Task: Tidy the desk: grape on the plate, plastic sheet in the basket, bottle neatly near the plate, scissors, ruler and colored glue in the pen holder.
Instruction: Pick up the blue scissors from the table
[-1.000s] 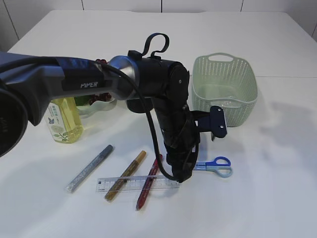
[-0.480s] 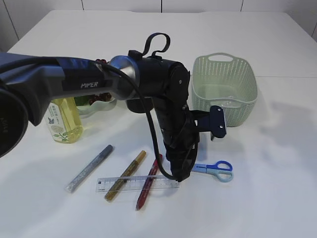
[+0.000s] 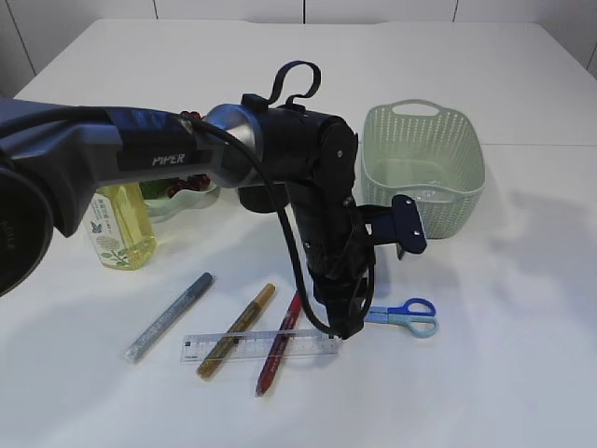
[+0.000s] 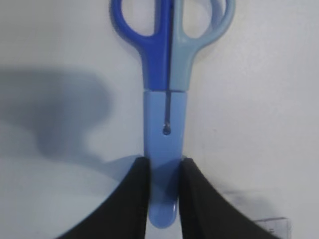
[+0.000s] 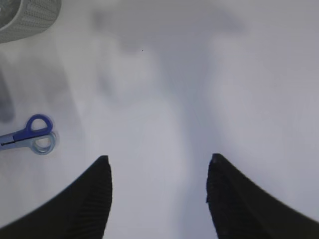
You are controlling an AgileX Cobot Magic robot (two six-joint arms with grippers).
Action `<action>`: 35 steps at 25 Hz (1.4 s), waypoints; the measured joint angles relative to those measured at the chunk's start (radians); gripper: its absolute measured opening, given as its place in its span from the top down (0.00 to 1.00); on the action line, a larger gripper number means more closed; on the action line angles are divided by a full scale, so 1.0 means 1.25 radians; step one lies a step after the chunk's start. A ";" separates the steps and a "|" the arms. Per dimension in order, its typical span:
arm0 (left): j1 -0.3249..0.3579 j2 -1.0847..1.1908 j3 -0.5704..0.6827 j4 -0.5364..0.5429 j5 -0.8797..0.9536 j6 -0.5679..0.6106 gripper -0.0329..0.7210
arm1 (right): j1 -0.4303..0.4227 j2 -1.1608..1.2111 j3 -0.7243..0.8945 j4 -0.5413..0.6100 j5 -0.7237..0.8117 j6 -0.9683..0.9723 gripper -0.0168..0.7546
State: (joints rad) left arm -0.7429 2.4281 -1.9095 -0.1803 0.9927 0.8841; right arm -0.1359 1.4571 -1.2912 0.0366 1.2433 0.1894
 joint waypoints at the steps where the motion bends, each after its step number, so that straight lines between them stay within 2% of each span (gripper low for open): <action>1: 0.000 0.000 0.000 0.001 0.003 -0.010 0.79 | 0.000 0.000 0.000 0.000 0.000 0.000 0.36; 18: 0.000 -0.001 -0.007 0.013 0.053 -0.064 0.79 | 0.000 0.000 0.000 0.000 0.000 0.000 0.36; 35: 0.000 -0.001 -0.009 0.023 0.035 -0.080 0.79 | 0.000 0.000 0.000 0.000 0.000 0.000 0.36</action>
State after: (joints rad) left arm -0.7429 2.4263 -1.9201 -0.1519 1.0368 0.7837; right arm -0.1359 1.4571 -1.2912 0.0366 1.2433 0.1894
